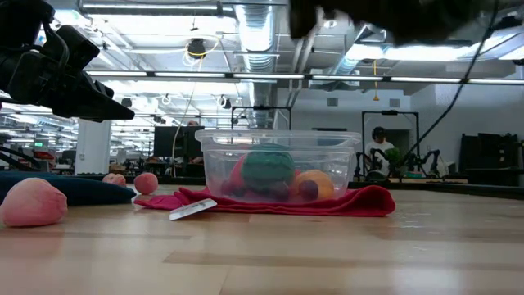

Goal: Pick and placing Produce into tupperware
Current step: Put the peach in the transparent bin

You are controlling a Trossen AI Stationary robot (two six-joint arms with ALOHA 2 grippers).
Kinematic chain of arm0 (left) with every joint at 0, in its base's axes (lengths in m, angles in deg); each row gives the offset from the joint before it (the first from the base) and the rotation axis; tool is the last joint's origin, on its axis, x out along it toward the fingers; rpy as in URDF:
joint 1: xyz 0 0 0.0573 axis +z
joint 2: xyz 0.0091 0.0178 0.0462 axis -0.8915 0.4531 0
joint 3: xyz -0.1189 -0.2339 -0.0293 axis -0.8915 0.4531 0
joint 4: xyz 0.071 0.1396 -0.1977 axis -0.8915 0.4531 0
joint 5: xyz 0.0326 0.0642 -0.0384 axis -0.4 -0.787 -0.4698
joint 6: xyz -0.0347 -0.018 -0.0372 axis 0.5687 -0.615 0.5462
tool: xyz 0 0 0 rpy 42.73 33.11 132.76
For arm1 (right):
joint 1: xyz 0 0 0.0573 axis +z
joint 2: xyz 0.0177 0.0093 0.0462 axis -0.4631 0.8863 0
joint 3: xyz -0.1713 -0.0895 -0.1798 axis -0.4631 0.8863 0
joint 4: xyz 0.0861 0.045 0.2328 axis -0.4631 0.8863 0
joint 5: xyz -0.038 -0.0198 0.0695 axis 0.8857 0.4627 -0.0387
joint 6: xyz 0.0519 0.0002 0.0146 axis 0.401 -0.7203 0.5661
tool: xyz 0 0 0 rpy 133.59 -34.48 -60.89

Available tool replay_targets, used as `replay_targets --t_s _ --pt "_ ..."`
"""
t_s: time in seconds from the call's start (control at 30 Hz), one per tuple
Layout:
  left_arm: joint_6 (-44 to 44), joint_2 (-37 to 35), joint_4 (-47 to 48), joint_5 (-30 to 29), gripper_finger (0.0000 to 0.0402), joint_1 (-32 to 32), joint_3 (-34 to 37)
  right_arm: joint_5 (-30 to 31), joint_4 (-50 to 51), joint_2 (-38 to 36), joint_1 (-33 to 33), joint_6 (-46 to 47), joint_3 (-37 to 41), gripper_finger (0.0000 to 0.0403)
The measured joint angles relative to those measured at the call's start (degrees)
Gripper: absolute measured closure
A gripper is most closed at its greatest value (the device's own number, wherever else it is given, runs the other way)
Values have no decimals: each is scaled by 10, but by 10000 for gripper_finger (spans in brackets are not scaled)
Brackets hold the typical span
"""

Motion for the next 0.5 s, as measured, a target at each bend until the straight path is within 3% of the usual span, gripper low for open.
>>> replay_targets --t_s 0.3,0.5 --pt "0 0 0 0 401 0 0 102 -91 -105 9 17 224 315" --pt "0 0 0 0 402 0 0 109 -134 -161 5 44 322 315"
